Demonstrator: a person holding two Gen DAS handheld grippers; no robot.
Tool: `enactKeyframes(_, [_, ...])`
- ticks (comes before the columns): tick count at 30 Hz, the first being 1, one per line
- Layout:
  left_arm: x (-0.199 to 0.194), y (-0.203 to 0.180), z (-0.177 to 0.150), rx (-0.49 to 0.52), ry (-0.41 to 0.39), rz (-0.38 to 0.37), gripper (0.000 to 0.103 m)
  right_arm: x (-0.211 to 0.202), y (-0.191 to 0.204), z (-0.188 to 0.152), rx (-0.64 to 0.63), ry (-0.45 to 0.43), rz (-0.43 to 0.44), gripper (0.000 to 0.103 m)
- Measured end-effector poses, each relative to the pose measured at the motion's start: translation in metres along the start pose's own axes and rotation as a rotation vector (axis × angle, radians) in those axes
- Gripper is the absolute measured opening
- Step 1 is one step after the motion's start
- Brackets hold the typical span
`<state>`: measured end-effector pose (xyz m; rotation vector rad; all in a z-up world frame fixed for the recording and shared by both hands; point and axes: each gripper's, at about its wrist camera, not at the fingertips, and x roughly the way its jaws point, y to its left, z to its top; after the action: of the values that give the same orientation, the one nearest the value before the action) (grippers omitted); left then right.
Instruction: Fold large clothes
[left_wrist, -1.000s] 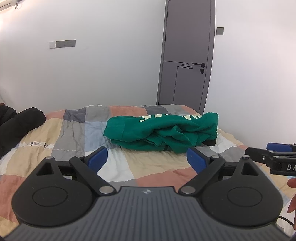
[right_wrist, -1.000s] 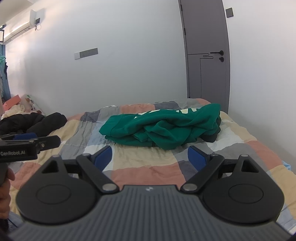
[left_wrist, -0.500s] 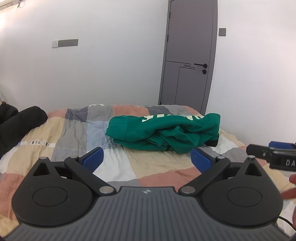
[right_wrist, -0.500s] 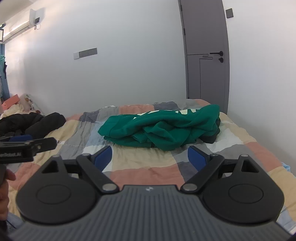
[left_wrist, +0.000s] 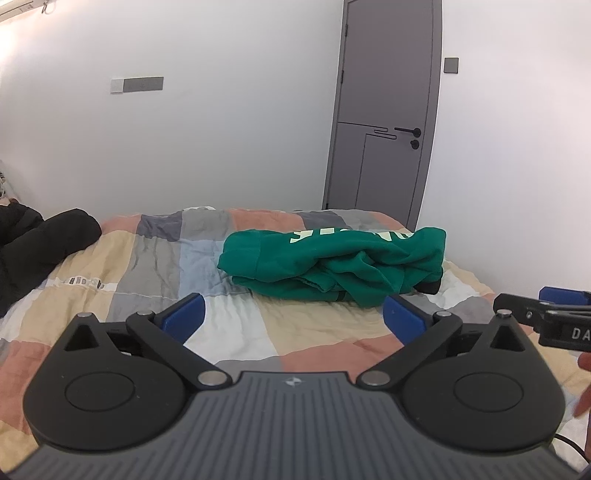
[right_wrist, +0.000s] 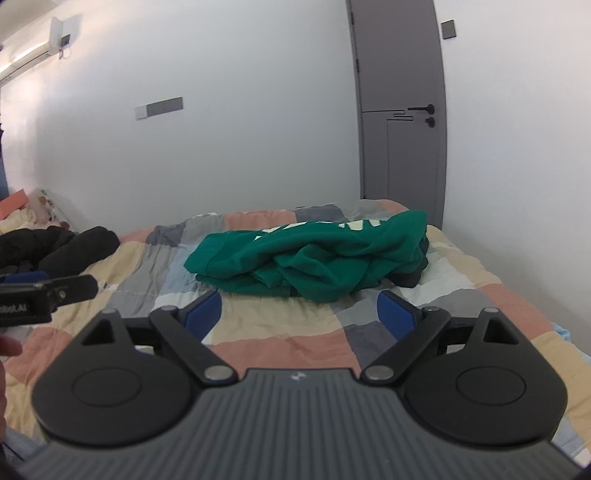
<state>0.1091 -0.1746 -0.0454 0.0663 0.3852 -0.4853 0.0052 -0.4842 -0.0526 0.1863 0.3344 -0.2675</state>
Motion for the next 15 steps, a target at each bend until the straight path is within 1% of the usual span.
enactKeyframes(3, [-0.0001,-0.0010,-0.0003,0.001,0.001,0.003,0.103,-0.0015,0.0022,-0.0013,-0.008,-0.006,0.014,0.092])
enactKeyframes(4, [-0.0003,-0.0012,-0.0004,0.003,0.000,0.001,0.103,-0.0019,0.0033,-0.0016,-0.013,-0.004,0.019,0.085])
enactKeyframes(5, [-0.0013,-0.0022,-0.0005,0.007,-0.003,-0.002,0.103,-0.0012,0.0038,-0.0012,-0.015,0.005,0.017,0.074])
enactKeyframes(7, [-0.0027,-0.0036,-0.0008,0.017,-0.008,-0.008,0.103,0.0002,0.0023,-0.0003,-0.006,0.009,0.025,0.073])
enactKeyframes(9, [-0.0031,-0.0038,-0.0004,0.020,-0.010,-0.007,0.103,-0.0006,0.0012,-0.0003,0.003,0.006,0.026,0.074])
enactKeyframes(10, [-0.0034,-0.0040,-0.0007,0.021,-0.011,-0.006,0.103,-0.0001,0.0009,-0.0001,0.005,0.007,0.023,0.082])
enactKeyframes(11, [-0.0034,-0.0039,-0.0008,0.020,-0.010,-0.005,0.103,0.0005,0.0008,0.0001,0.005,0.009,0.017,0.097])
enactKeyframes(12, [-0.0032,-0.0034,-0.0007,0.018,-0.009,-0.004,0.103,0.0008,0.0012,-0.0002,0.003,0.008,0.014,0.103])
enactKeyframes(15, [-0.0023,-0.0022,-0.0003,0.014,-0.001,-0.008,0.103,0.0001,0.0030,-0.0003,-0.009,0.005,0.002,0.103])
